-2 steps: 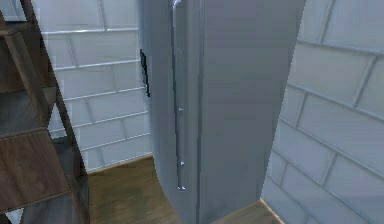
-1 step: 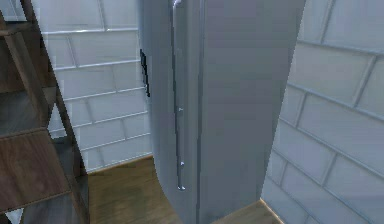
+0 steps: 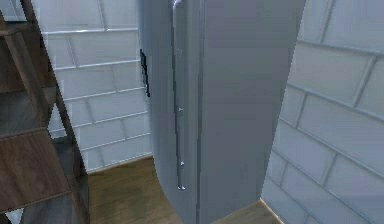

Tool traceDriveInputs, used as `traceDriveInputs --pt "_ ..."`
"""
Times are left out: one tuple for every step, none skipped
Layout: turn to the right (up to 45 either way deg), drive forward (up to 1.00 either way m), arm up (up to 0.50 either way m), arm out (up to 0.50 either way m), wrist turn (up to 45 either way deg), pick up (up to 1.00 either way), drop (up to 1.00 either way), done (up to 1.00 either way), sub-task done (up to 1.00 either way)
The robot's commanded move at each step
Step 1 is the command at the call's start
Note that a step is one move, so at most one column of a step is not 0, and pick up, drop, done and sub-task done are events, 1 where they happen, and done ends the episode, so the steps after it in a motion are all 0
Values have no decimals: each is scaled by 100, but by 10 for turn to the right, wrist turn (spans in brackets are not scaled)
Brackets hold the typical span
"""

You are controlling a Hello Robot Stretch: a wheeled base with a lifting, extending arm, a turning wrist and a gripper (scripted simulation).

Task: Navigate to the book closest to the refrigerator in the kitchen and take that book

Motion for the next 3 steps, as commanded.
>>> traceDriveInputs --pt "0 0 0 0 0 100 0 0 0" --pt "0 0 10 0 0 0 0 0 0" --pt "0 0 0 0 0 0 0 100 0"
